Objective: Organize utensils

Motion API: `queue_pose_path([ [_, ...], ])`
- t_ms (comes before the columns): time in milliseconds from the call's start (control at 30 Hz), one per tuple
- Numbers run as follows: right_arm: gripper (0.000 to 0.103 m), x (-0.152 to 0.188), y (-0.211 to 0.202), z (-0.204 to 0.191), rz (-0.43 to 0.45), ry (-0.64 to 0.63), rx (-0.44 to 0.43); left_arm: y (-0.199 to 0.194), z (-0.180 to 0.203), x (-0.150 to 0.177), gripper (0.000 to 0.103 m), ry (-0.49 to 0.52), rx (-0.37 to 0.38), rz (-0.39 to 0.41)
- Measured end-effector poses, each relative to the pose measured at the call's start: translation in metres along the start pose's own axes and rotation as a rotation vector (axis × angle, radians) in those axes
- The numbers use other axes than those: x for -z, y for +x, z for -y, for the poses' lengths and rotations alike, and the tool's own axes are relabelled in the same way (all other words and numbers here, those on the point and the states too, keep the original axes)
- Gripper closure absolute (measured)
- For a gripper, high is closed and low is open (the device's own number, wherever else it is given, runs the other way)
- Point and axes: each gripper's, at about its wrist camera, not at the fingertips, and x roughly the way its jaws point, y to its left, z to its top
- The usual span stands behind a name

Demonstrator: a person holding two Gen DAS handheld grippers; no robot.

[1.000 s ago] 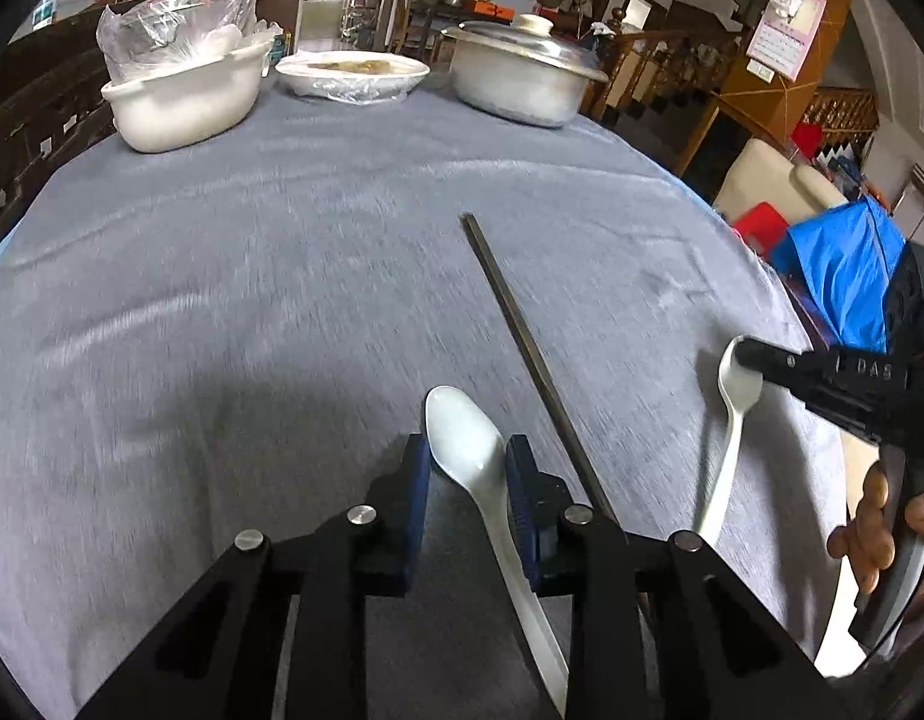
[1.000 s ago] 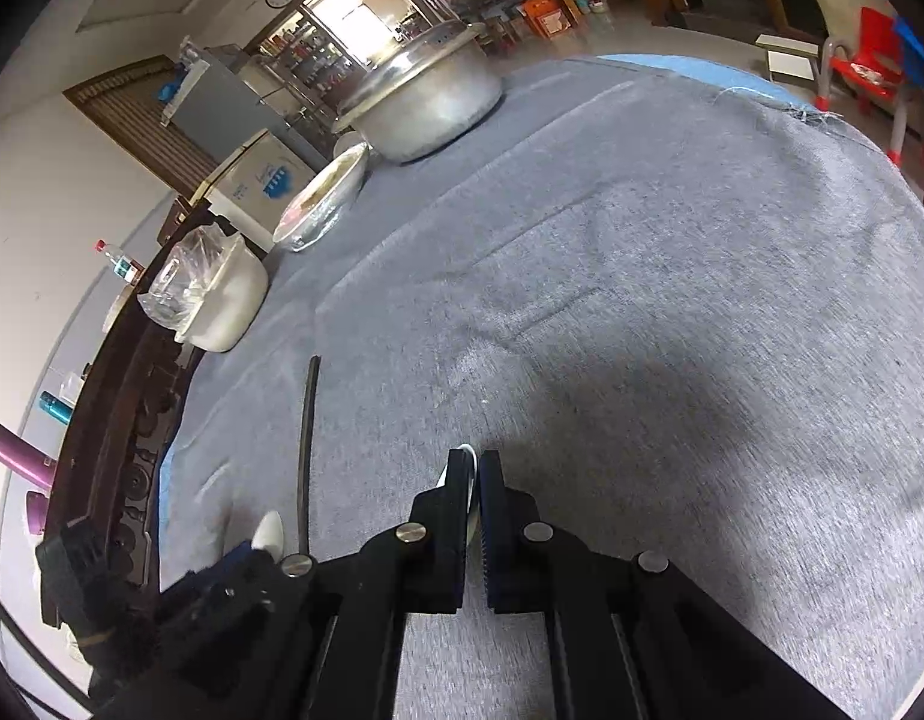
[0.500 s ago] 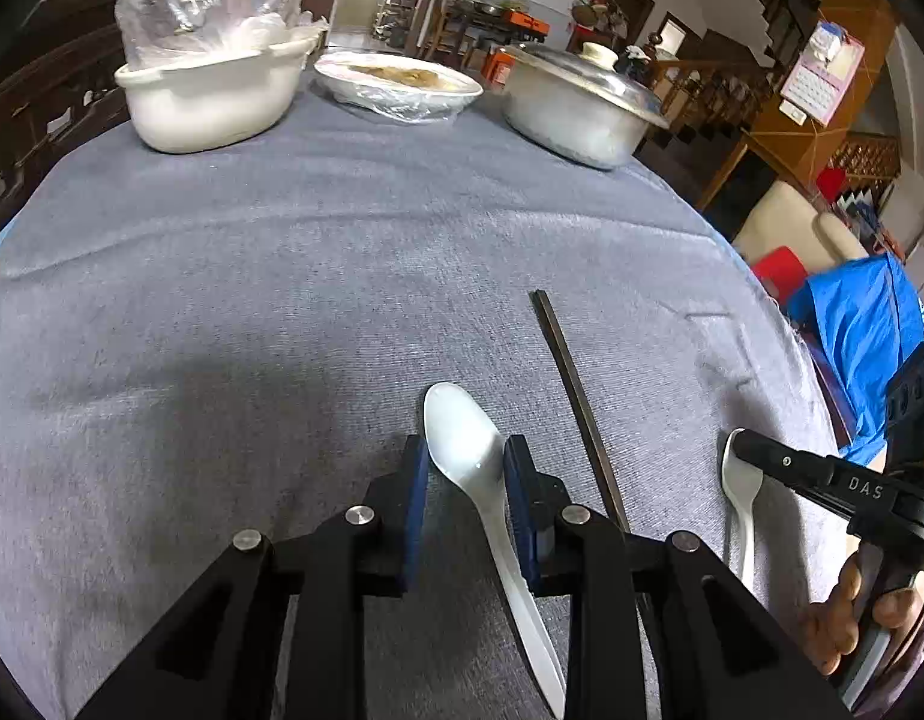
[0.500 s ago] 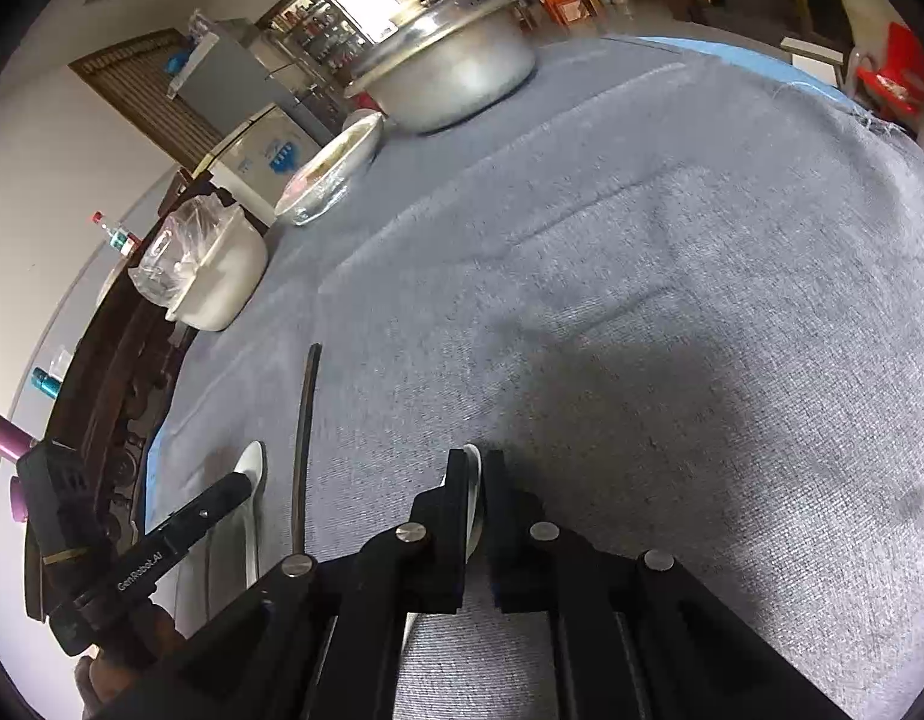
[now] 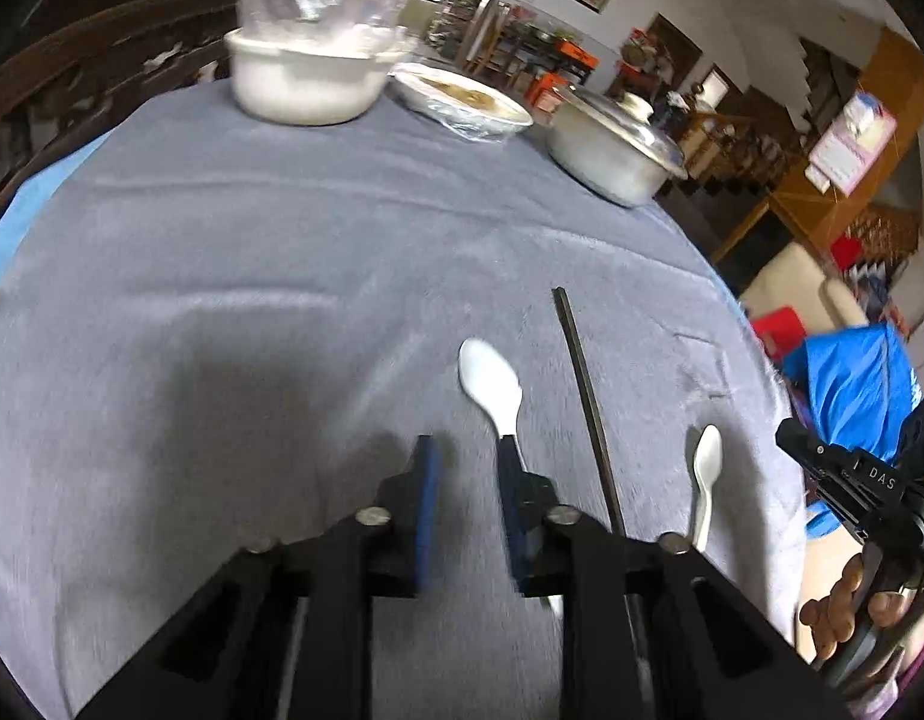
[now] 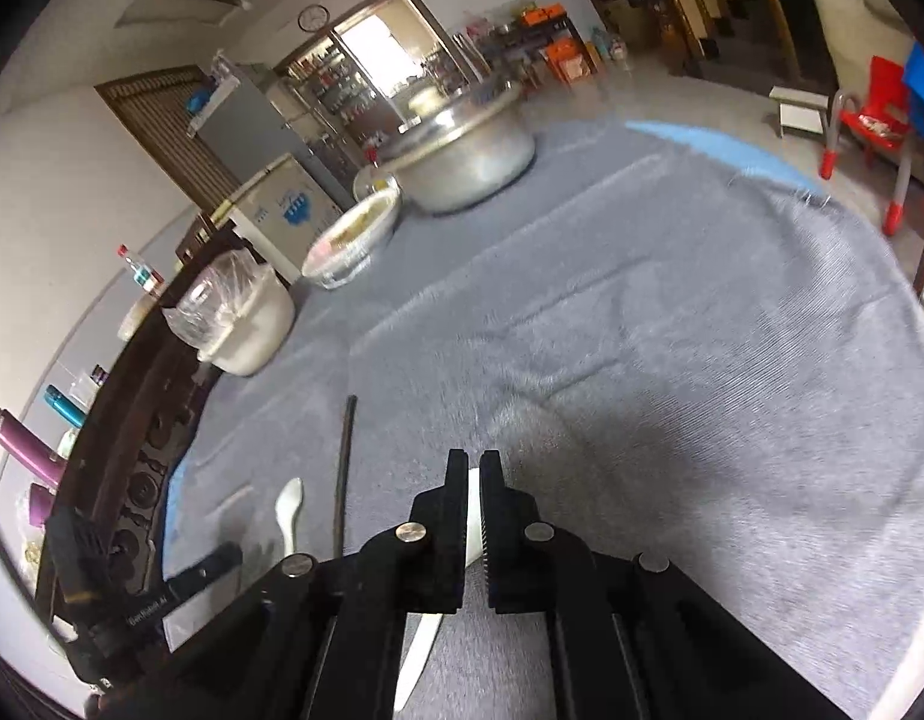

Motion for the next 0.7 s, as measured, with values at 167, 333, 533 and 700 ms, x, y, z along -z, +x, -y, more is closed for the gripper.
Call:
queue_pose_path([
  [167,0.098,0.002,-0.032,-0.006,0.045,-0.035,-0.003,-0.034,-0.007,0.022,0.09,-0.058,0.019,0.034],
  [333,0.098,0.007,-0.046,-0.003,0.03,-0.025,-0.011,-0.061,-0.007,0.049,0.09,-0.075,0.034,0.043],
  [533,0.086,0.014,-0.026,0.023,-0.088,0.132,-0.047,-0.078,-0.014,0.07,0.09,-0.11,0.059,0.04],
  [700,0.046,0.016,-0.007,0.042,-0.119,0.236,-0.086,-0.087,-0.01,0.078,0.09,-0.06,0.085,0.03],
])
